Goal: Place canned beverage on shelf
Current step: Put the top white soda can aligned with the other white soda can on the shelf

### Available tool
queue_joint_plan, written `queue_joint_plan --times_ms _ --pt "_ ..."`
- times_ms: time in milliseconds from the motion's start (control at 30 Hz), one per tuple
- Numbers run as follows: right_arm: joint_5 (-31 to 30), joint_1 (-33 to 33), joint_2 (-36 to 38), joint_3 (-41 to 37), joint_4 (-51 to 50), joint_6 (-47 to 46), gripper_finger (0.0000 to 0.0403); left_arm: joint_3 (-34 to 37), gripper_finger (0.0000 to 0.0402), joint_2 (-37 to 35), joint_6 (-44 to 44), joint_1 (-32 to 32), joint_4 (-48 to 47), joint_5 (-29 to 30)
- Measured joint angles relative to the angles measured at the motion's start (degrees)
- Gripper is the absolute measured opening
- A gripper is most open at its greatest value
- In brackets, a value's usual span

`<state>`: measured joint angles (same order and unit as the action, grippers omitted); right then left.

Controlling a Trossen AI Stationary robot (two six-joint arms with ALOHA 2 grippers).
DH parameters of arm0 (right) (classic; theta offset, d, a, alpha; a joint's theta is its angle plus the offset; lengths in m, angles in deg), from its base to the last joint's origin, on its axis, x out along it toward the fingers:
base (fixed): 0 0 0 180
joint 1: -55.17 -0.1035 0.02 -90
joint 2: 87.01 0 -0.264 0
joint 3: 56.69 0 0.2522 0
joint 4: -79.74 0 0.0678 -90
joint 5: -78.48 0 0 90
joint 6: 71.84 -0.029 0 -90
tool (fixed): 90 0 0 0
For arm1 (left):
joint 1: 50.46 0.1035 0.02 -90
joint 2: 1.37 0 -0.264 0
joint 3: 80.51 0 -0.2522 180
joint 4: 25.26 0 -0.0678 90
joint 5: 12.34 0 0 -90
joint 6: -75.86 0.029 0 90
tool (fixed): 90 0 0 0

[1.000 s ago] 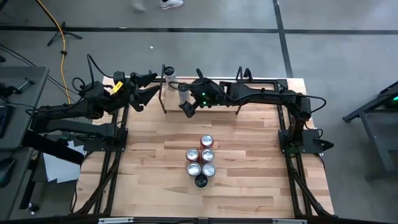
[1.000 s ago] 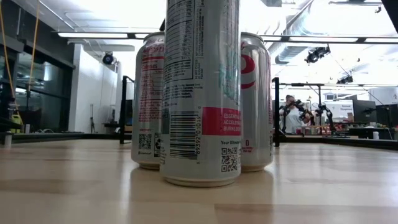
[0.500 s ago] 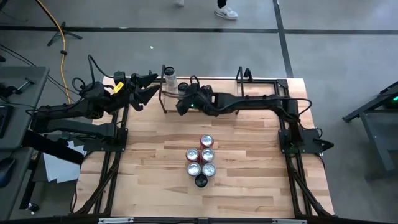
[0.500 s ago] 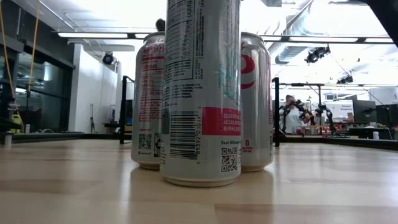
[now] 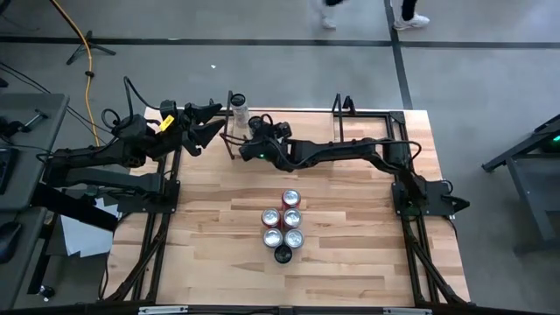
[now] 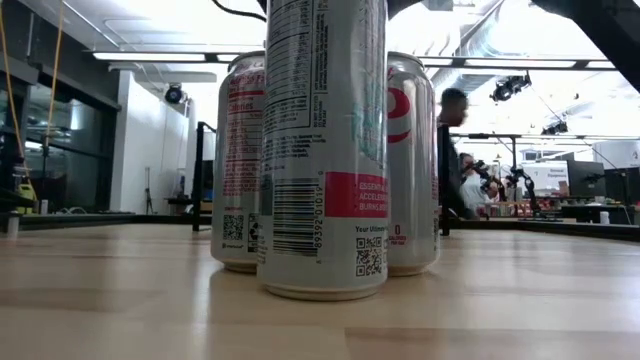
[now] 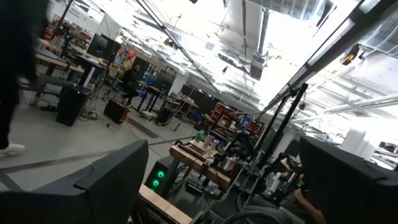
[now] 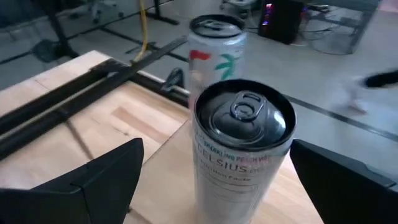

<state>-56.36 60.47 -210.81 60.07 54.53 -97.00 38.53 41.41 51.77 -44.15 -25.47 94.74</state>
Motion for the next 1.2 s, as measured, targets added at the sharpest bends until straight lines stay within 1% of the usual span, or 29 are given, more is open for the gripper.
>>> queue_joint_plan --times_ms 200,400,567,800,867,933,1133,1200 --pt "-2.0 0.4 -1.2 0.0 0.6 1.2 0.0391 0.0 0.0372 -0.2 0.0 0.0 0.0 0.0" --pt "-2.2 1.9 -1.3 0.0 2.4 -0.8 0.0391 0.0 0.0372 -0.2 -1.0 0.0 0.0 0.0" --pt "-1.0 3.4 -1.2 0.0 2.7 -4.4 0.0391 0.0 0.0372 -0.2 -0.9 0.0 0.0 0.0" --pt "2.7 4.5 -1.2 0.0 1.9 -4.4 0.0387 0.0 0.0372 -0.2 -0.9 0.0 0.0 0.0" --pt "3.1 4.5 -1.2 0.0 1.3 -4.5 0.0373 0.0 0.0372 -0.2 -0.9 0.0 0.0 0.0" --pt "3.1 4.5 -1.2 0.0 0.5 -4.5 0.0349 0.0 0.0372 -0.2 -0.9 0.0 0.0 0.0" --pt "3.9 4.6 -1.2 0.0 -1.0 -4.2 0.0237 0.0 0.0372 -0.2 -0.9 0.0 -0.1 0.0" --pt "5.5 4.8 -1.1 0.1 -1.0 -2.1 0.0233 0.0 0.0372 -0.2 -0.9 0.0 -0.1 0.0"
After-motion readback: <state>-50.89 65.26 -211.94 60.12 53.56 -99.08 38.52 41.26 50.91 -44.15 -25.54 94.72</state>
